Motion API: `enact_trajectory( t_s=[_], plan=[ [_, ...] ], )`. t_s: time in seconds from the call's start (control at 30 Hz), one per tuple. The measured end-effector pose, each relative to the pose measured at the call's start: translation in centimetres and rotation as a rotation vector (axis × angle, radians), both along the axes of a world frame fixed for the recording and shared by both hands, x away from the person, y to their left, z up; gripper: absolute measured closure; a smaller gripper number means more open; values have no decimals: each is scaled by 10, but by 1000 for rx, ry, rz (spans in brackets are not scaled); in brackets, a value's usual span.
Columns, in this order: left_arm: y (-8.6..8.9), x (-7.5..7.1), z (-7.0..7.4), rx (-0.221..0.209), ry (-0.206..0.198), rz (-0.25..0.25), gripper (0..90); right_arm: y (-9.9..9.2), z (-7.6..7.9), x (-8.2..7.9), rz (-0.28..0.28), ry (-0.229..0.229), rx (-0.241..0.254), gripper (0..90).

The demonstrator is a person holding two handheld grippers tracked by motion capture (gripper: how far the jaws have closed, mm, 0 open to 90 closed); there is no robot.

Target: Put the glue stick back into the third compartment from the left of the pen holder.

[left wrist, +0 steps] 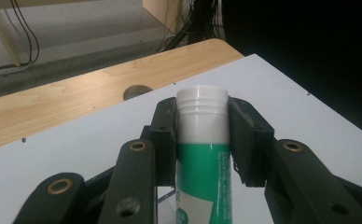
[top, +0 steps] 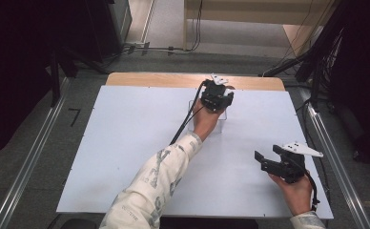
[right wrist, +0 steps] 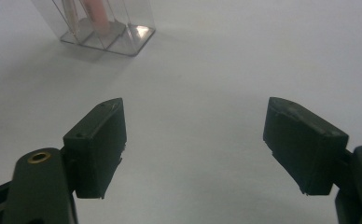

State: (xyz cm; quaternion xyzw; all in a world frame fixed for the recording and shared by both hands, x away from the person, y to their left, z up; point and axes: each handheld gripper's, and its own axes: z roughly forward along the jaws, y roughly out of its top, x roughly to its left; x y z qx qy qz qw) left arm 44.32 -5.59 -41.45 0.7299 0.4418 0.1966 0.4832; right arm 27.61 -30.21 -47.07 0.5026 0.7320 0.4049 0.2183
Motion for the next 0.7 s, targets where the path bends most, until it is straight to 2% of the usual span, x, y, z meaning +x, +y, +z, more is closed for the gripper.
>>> enact_trajectory(
  t_s=[0.7],
  plan=[
    [-1,-4,3,6,-8,-16,653,0,-1,1,1,4,-2,198]
  ],
)
